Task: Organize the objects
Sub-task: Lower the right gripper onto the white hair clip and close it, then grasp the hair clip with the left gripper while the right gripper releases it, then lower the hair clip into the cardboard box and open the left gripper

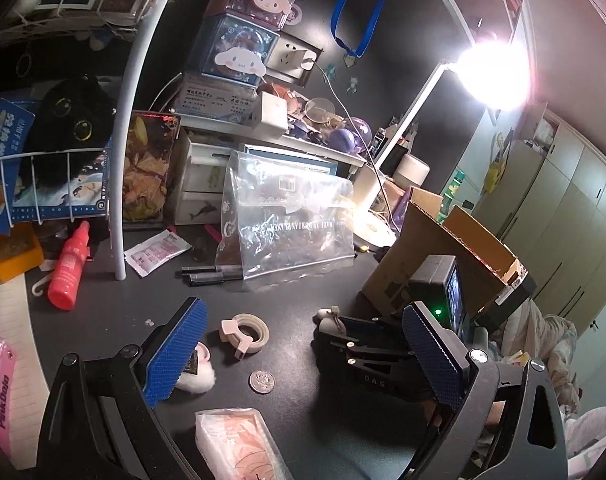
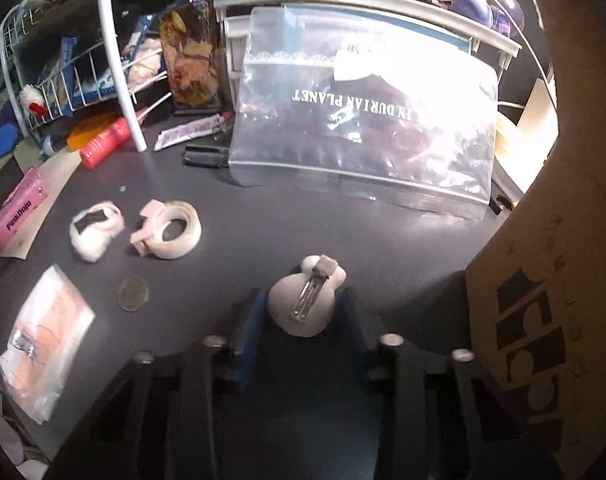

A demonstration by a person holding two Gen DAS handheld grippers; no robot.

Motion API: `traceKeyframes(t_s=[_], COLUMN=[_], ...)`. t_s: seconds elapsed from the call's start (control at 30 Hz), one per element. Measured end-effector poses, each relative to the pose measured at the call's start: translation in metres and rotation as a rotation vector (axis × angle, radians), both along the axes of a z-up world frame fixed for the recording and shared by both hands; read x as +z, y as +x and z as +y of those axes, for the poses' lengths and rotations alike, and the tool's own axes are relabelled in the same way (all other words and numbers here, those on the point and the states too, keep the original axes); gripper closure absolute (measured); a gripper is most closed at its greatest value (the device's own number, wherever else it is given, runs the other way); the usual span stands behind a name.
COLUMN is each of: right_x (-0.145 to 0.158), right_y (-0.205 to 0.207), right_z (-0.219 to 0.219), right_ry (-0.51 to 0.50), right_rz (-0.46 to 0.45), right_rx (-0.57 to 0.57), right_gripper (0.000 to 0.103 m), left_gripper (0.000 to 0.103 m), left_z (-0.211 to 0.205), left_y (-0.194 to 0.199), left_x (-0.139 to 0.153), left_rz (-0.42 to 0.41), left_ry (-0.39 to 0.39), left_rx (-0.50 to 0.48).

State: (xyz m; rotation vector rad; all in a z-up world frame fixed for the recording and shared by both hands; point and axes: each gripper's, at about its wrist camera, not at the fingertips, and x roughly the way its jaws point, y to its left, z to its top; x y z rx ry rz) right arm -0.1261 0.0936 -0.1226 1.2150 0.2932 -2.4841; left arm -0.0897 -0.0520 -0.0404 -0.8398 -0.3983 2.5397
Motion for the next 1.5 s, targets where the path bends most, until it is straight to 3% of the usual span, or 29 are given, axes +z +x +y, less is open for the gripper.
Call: traceKeyframes(t_s=[0.23,0.4,0.5,0.8,0.9,1.23,1.5], right_x=[0.01,0.047,0.073,0.135,0.15,0.19,0.2], right_y=[0.009,0.04,0.059,0.093,0.096,0.082,0.058], right_z=[-0.002,-0.017,-0.029,-0.034,-0.029,0.018,0.08], right_ry=[-0.03,-0.077,-0.081,-0.049,-0.031,-0.04,-0.055], right_rz=[0.03,0.12,0.182,0.325,0.366,0.396,0.329], right_rx=[0.055,0.21,0.303,0.451,0.455,0.388,0.283], right_gripper=[0.079,0.079,0.079,0.079,0.079,0.079,0.079], left_gripper=[0.005,0.008,0.029,0.055,0.067,0.069,0.069], left_z=[0.01,0.02,0.025,0.029,0.037,0.096,0.165], left_y=[-0.004,-0.009,-0.014,-0.023,-0.028,-0.059,-0.095], left_x=[-0.009,-0.014,-0.012,0.024,0.04,0.081,0.083], left_rz=[-0.048,-0.084,-0.102,-0.088,-0.08,-0.068,-0.141], left_ry=[-0.017,0.024,0.075,0.25,0.279,0.211,0.165], left_rx=[-0.053,-0.11,-0.153,-0.282,-0.326,-0.416,-0.505])
